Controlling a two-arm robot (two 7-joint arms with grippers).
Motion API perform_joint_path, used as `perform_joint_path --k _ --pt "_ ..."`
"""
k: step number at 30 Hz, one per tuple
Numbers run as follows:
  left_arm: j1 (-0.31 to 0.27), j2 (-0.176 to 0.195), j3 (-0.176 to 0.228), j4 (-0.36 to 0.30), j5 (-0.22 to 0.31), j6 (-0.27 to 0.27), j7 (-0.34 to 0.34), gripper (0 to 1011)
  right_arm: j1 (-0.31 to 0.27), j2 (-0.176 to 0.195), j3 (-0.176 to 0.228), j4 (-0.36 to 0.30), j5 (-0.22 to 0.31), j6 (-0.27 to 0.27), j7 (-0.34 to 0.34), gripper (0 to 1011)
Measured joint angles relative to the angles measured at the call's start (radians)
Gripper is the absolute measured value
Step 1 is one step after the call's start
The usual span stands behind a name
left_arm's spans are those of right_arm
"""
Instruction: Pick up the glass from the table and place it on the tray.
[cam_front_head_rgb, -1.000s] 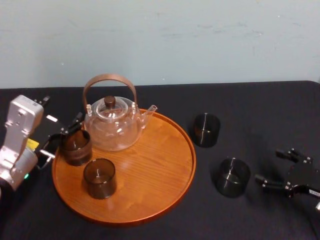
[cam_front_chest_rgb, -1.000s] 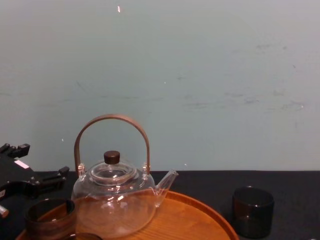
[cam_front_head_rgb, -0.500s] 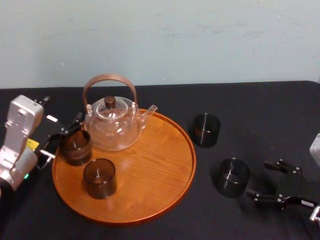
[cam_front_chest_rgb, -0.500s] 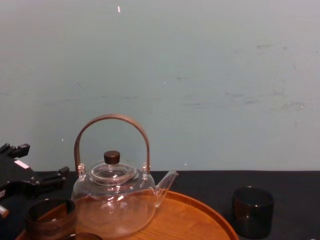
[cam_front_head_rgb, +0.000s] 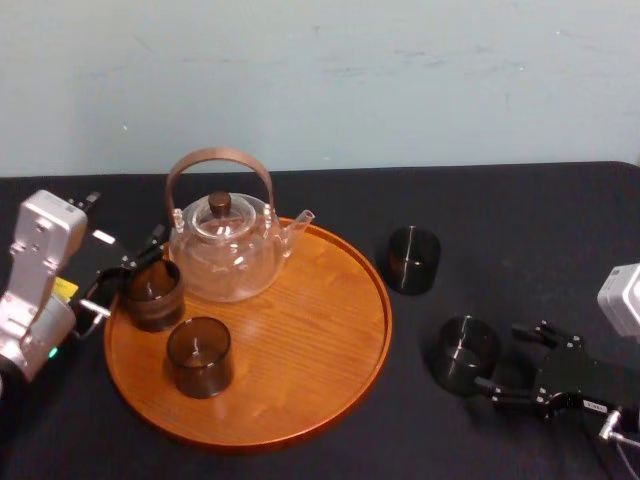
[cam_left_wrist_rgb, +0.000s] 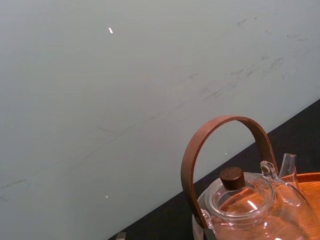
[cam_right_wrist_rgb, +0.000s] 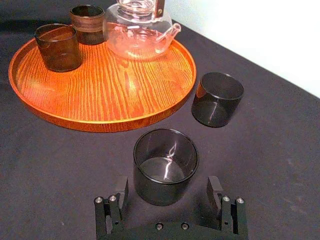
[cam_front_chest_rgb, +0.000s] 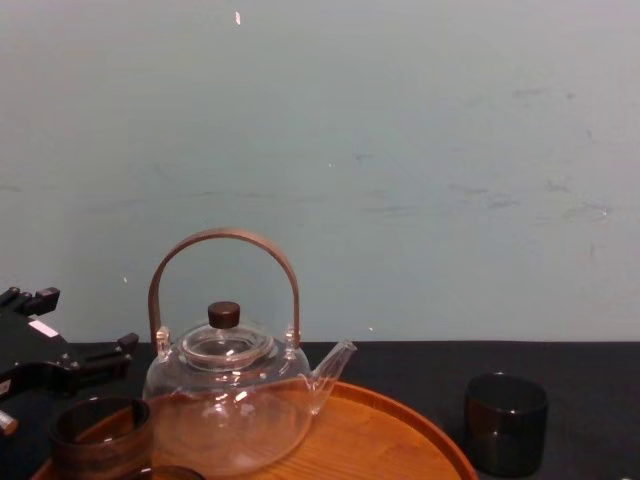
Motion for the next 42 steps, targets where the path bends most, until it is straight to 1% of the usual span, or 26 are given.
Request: perform_joint_path --k 10,15,30,34,42 --pt "0.0 0.0 0.0 0.0 0.0 0.0 0.0 1001 0.036 -0.026 -0.018 0.03 0.029 0.047 0.007 1002" --pt "0.0 0.0 0.0 0.0 0.0 0.0 0.0 1001 0.061 -0.035 -0.036 0.048 0.042 0.063 0.014 1002" --pt "0.0 0.0 0.0 0.0 0.0 0.0 0.0 1001 0.132 -0.058 -0.08 0.102 0.051 0.081 0.016 1002" --pt "0.0 0.0 0.0 0.0 0.0 0.0 0.0 1001 0.157 -0.065 -0.1 0.116 0.047 0.086 0.021 1002" --pt "0.0 0.0 0.0 0.0 0.0 0.0 0.0 1001 0.188 -0.073 -0.128 0.129 0.037 0.09 0.03 1002"
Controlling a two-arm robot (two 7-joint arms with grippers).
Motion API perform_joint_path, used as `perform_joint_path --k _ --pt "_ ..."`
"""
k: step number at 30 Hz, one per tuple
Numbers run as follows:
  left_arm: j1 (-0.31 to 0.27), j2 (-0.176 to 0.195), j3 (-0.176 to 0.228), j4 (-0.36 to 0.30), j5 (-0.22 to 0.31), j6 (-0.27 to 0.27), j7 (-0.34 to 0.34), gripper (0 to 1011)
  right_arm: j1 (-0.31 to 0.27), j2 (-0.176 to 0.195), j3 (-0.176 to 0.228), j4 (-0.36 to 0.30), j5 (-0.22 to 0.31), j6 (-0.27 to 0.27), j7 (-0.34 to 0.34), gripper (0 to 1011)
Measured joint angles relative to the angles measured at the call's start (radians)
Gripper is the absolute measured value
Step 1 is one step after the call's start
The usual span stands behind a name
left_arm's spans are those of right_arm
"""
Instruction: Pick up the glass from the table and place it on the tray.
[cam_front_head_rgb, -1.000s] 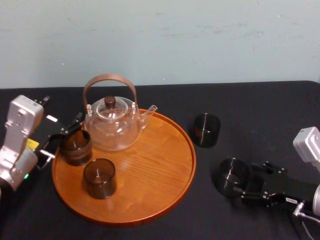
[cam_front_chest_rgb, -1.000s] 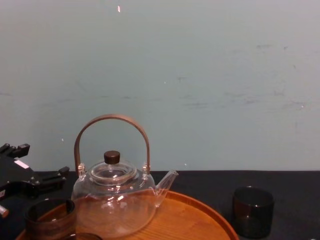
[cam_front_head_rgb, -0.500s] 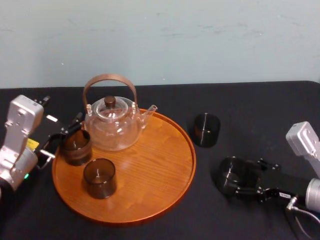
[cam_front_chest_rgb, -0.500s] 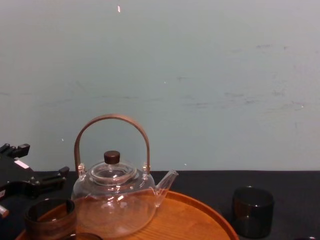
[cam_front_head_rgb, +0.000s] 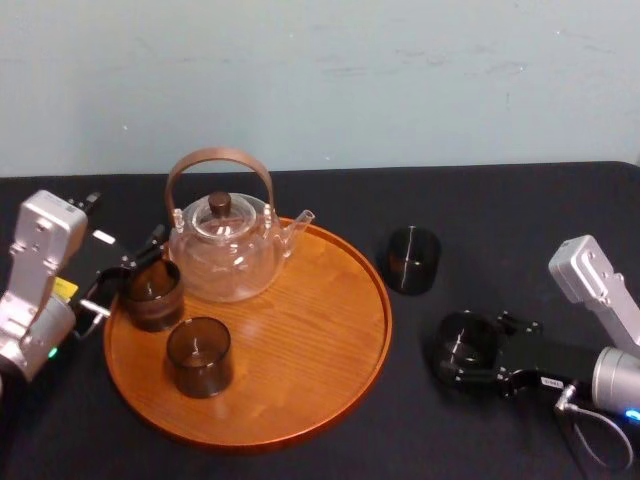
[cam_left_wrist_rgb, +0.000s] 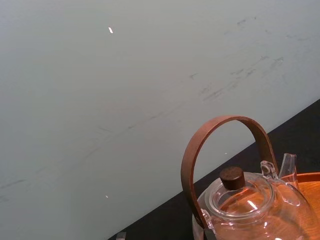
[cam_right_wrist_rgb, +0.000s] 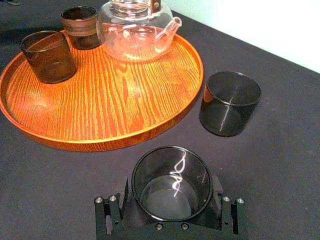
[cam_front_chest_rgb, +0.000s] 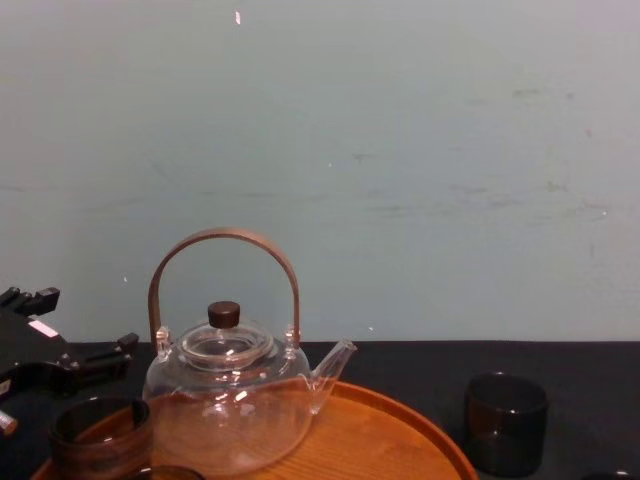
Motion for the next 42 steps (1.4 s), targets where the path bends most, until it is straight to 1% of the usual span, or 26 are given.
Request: perform_joint_path --k 5,8,18,21,22,24,40,42 --pt "0.0 0.0 0.0 0.0 0.0 0.0 0.0 1001 0.011 -0.004 -0.009 0.004 -0.005 0.001 -0.002 1002" --pt "0.0 0.0 0.0 0.0 0.0 0.0 0.0 1001 0.014 -0.006 -0.013 0.004 -0.015 0.001 -0.015 1002" --pt "0.0 0.0 0.0 0.0 0.0 0.0 0.0 1001 0.013 -0.005 -0.012 0.004 -0.013 0.0 -0.013 1002" --pt "0.0 0.0 0.0 0.0 0.0 0.0 0.0 1001 0.013 -0.005 -0.011 0.003 -0.013 0.0 -0.012 968" --pt "0.0 0.0 0.0 0.0 0.0 0.0 0.0 1001 0.013 -0.005 -0.011 0.003 -0.012 0.0 -0.012 929" --pt "0.0 0.0 0.0 0.0 0.0 0.0 0.0 1001 0.013 -0.005 -0.011 0.003 -0.012 0.0 -0.011 905" --pt "0.0 0.0 0.0 0.0 0.0 0.0 0.0 1001 0.011 -0.003 -0.009 0.003 -0.009 -0.001 -0.009 904" --pt "0.0 0.0 0.0 0.0 0.0 0.0 0.0 1001 0.008 0.001 -0.004 -0.003 0.001 -0.008 -0.003 904"
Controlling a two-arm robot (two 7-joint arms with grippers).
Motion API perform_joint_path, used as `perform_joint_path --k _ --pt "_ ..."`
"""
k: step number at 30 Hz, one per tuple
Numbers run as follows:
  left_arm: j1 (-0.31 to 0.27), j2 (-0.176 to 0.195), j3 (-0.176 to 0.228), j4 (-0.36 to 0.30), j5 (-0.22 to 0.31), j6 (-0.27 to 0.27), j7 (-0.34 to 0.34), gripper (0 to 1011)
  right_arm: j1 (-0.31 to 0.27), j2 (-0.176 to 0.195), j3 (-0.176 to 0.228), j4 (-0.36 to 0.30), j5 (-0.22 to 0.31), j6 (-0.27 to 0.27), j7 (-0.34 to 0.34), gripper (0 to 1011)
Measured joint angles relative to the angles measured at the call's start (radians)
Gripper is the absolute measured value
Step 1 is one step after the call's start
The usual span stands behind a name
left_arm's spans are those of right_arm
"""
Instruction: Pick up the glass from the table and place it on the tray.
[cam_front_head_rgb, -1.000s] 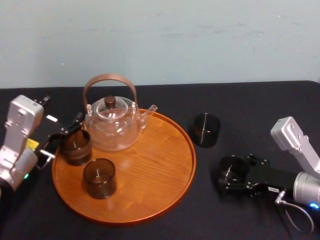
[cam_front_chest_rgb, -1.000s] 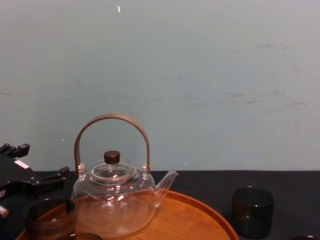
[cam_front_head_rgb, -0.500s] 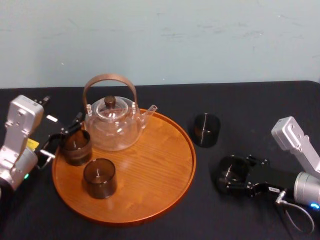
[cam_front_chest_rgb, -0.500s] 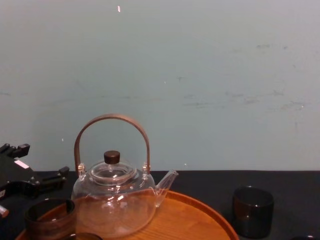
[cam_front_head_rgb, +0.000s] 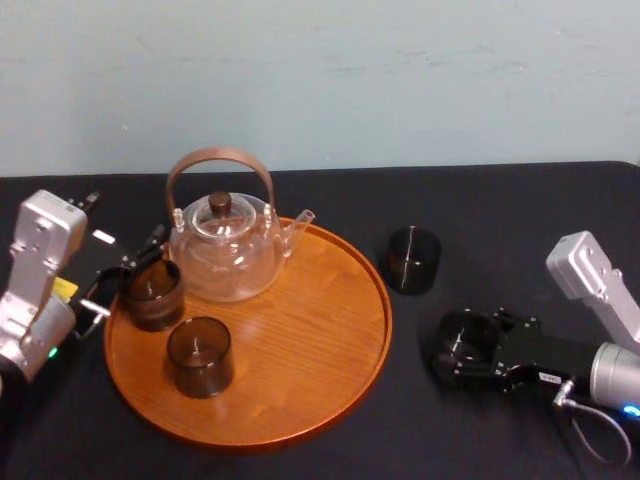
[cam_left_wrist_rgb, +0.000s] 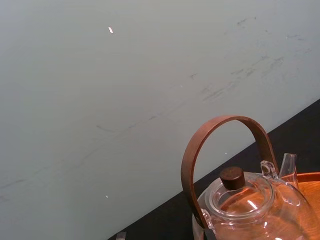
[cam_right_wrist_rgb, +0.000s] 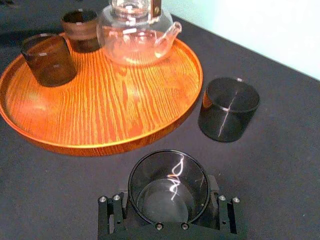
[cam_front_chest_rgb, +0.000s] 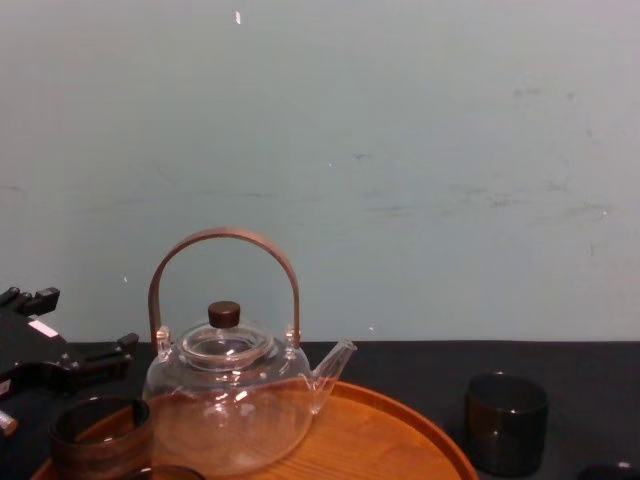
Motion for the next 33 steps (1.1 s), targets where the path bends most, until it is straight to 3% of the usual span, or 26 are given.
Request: perform_joint_path --k 9,18,33 --pt "0.0 0.0 0.0 0.0 0.0 0.0 0.0 1001 0.005 0.027 0.022 -0.044 0.029 -0.016 0.018 904" --pt "0.0 0.0 0.0 0.0 0.0 0.0 0.0 1002 0.051 0.029 0.006 -0.058 0.035 -0.026 0.04 904" --pt "0.0 0.0 0.0 0.0 0.0 0.0 0.0 1001 0.153 -0.075 -0.08 -0.022 0.037 -0.061 0.061 904"
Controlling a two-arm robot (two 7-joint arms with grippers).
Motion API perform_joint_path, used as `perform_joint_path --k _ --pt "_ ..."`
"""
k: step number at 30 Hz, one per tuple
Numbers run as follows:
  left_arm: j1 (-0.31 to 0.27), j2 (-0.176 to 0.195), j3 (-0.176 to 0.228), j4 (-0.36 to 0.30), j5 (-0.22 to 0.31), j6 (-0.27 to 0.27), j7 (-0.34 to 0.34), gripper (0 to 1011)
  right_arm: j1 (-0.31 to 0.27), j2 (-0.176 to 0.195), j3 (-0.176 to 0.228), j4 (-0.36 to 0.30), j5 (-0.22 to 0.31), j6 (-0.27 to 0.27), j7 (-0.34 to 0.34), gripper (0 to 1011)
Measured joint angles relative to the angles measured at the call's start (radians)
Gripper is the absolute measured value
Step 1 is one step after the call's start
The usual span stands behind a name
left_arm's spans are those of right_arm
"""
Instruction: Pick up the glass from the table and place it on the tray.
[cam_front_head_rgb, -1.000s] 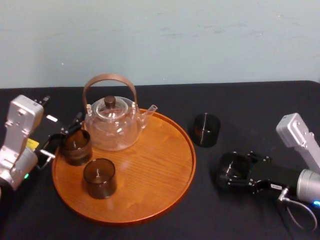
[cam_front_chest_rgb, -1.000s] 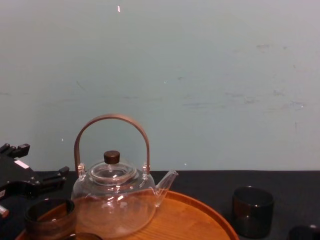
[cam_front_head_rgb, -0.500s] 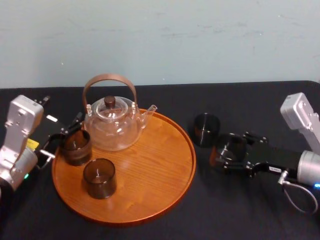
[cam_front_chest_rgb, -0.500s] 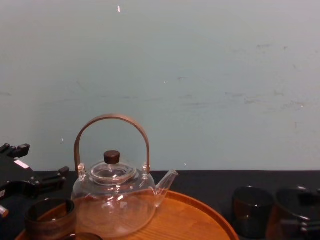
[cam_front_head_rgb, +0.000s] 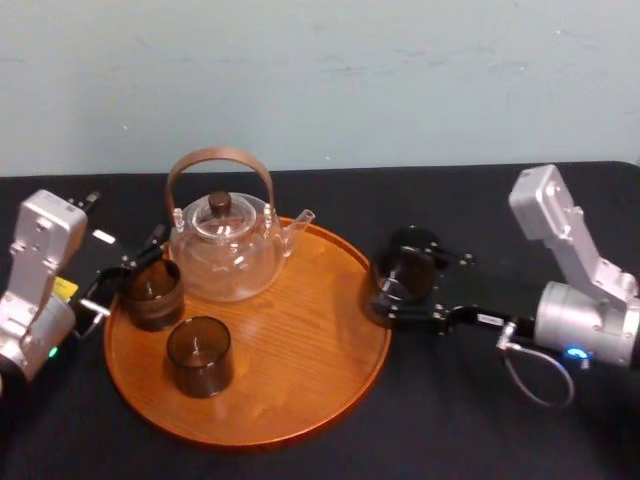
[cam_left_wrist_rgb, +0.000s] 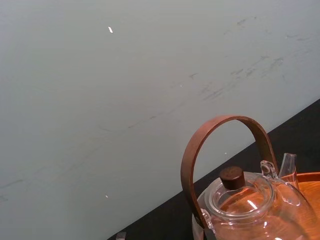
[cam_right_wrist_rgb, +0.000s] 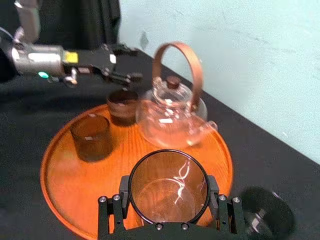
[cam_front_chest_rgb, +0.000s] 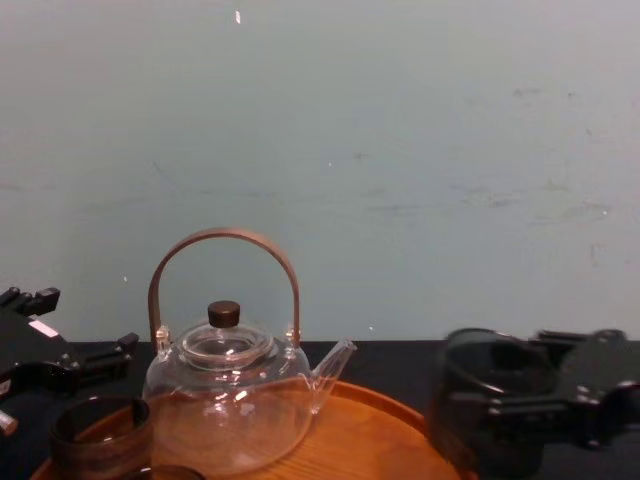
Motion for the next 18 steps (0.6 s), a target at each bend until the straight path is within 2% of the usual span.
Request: perform_joint_path --k 9,18 --pt "0.0 0.0 0.0 0.0 0.0 0.0 0.0 1001 0.041 -0.042 -0.053 0.014 0.01 -0.018 0.026 904" --pt "0.0 0.0 0.0 0.0 0.0 0.0 0.0 1001 0.084 -0.076 -0.124 0.057 -0.001 -0.025 0.055 904"
